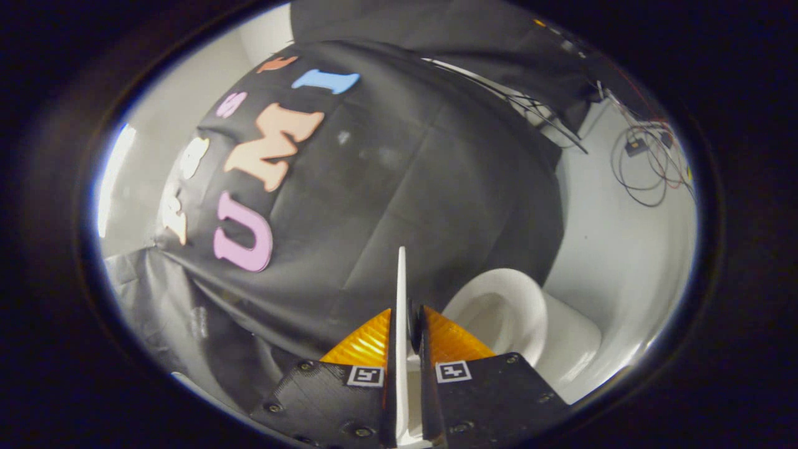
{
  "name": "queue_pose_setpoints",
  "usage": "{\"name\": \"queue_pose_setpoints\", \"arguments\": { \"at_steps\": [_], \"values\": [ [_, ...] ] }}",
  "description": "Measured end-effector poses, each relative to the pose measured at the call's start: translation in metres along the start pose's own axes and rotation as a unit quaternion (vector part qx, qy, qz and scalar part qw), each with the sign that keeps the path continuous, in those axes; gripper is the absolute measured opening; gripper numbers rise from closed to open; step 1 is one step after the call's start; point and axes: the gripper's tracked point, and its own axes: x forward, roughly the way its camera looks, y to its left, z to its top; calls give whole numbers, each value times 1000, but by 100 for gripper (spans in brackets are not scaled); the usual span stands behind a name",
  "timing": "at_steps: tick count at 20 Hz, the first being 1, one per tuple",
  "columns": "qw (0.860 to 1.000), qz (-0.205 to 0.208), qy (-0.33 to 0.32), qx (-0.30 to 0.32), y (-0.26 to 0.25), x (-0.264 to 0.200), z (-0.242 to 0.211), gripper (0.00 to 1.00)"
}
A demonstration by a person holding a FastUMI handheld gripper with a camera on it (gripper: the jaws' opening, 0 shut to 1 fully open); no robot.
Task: Open the toilet lid.
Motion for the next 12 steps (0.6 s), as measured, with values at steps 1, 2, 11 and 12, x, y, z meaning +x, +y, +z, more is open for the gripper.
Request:
{"name": "queue_pose_setpoints", "arguments": {
  "at_steps": [1, 2, 11, 12],
  "values": [
    [1000, 3, 4, -16, 15, 0, -2, 16],
    [999, 5, 6, -31, 30, 1, -4, 16],
    [982, 9, 53, -183, 129, 15, -40, 16],
    [981, 19, 55, -187, 138, 17, -44, 16]
  ]
}}
